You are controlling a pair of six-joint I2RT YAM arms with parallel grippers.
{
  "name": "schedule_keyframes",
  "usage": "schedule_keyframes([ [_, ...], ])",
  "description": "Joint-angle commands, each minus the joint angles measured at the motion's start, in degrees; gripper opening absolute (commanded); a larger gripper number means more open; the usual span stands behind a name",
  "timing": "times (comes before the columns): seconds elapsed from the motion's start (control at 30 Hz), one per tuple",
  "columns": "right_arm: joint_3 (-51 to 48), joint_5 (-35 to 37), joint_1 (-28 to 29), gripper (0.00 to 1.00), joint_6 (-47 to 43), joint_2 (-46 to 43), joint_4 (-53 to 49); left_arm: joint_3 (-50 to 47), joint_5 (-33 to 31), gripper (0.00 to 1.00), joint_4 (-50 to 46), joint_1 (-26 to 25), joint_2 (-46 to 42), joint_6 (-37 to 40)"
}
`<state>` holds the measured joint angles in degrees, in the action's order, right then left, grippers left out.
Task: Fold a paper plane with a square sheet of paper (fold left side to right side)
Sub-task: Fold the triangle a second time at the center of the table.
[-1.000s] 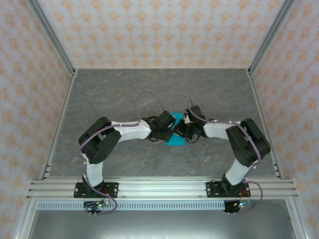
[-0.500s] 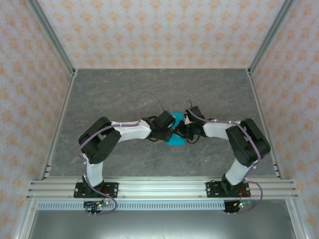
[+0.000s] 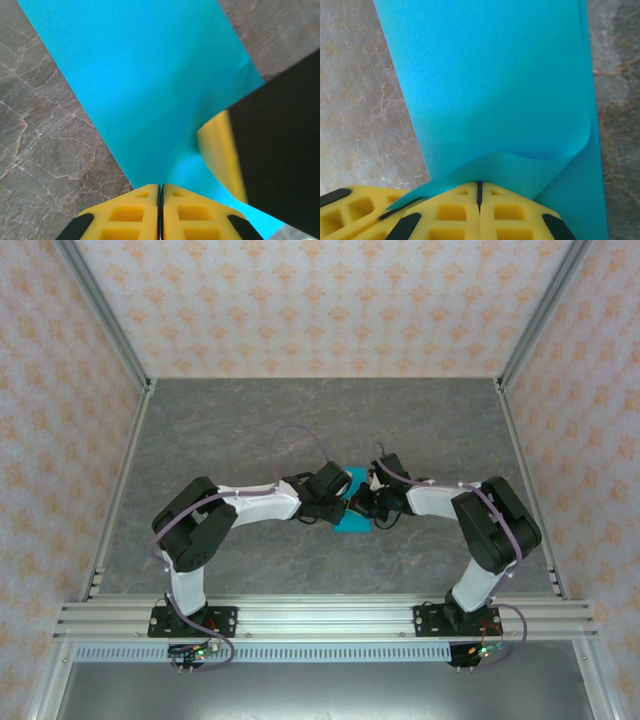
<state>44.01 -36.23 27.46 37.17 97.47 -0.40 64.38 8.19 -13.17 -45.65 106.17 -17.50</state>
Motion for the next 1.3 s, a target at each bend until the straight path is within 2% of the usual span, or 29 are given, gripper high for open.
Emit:
schedule_keyframes([
  [0.0,-0.67,4.50,0.14,0.00,-1.35,3.12,-5.35,-0.41,-1.33,0.16,-3.19,0.29,-4.72,-0.02],
  [0.17,-0.59,4.41,0.14,0.00,-1.40,3.41,-5.44,-0.43,-3.94,0.21,-5.87,0.21,-8.21,0.18],
  [0.23,-0.46,4.26,0.19,0.00,-1.33,3.38,-5.36,-1.03,-1.68,0.20,-5.92,0.23,-9.59,0.18],
  [0.47,-0.25,3.92,0.13,0.00,-1.41,2.91,-5.09,-4.35,13.27,0.16,1.25,0.21,-10.74,-5.09],
  [0.7,-0.33,3.66,0.16,0.00,-1.56,2.74,-5.15,-3.62,18.04,0.15,2.50,0.28,-6.82,-7.88],
  [1.27,-0.37,3.43,0.13,0.00,-1.91,2.70,-5.38,-3.02,15.20,0.15,2.09,0.53,-0.62,-9.75],
])
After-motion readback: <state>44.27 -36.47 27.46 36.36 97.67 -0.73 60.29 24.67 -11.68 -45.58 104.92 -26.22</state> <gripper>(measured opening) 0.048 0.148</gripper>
